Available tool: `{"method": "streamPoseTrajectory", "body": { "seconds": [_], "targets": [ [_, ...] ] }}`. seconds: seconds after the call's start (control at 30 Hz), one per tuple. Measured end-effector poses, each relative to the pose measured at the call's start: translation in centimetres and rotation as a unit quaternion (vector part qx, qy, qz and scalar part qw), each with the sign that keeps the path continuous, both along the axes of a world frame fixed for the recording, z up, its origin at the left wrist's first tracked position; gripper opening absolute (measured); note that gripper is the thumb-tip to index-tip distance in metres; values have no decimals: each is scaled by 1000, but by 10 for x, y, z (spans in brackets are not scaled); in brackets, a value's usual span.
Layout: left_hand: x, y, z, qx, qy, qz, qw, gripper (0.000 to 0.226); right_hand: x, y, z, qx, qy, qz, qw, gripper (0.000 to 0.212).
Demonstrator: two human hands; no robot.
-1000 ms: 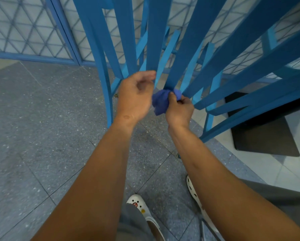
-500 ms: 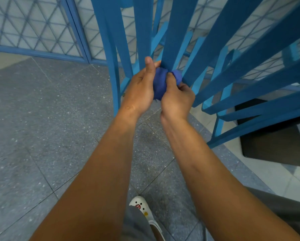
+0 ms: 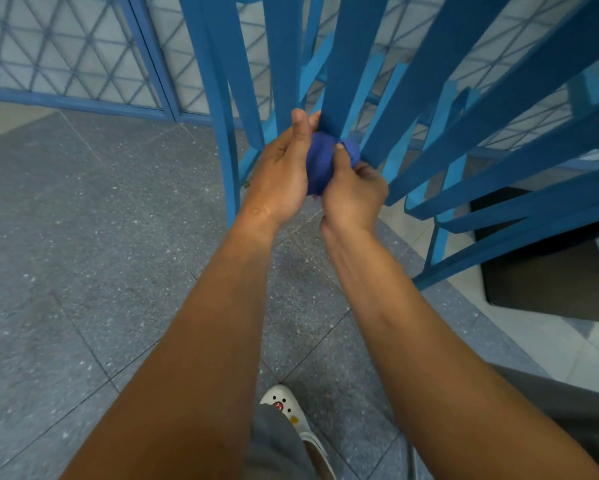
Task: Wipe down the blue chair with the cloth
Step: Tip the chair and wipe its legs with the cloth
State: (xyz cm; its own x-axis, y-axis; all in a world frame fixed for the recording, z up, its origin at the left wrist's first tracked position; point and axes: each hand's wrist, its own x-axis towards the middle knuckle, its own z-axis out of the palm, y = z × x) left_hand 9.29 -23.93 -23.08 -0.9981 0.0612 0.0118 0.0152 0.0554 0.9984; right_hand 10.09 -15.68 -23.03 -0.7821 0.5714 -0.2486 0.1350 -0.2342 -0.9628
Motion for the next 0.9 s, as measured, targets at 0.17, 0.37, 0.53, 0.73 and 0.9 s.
{"method": "streamPoseTrajectory", "body": {
  "seconds": [0.17,0.37,0.53,0.73,0.9],
  "targets": [
    [0,0,0,-5,1,-18,1000,65,0,4,1,-10,-22,-2,1000,25],
    [-1,-1,-1,-8,2,-1,1000,62,0,3,12,-1,53,-2,999,21],
    [-2,-1,-2,2,22,-18,1000,64,-1,0,-5,-1,-39,-7,999,18],
    [-5,-1,-5,4,-6,-22,1000,83,0,8,8,-43,19,8,999,19],
    [-3,-1,-2,7,-15,-8,1000,84,-4,5,2,-21,46,1,999,17]
  ]
}}
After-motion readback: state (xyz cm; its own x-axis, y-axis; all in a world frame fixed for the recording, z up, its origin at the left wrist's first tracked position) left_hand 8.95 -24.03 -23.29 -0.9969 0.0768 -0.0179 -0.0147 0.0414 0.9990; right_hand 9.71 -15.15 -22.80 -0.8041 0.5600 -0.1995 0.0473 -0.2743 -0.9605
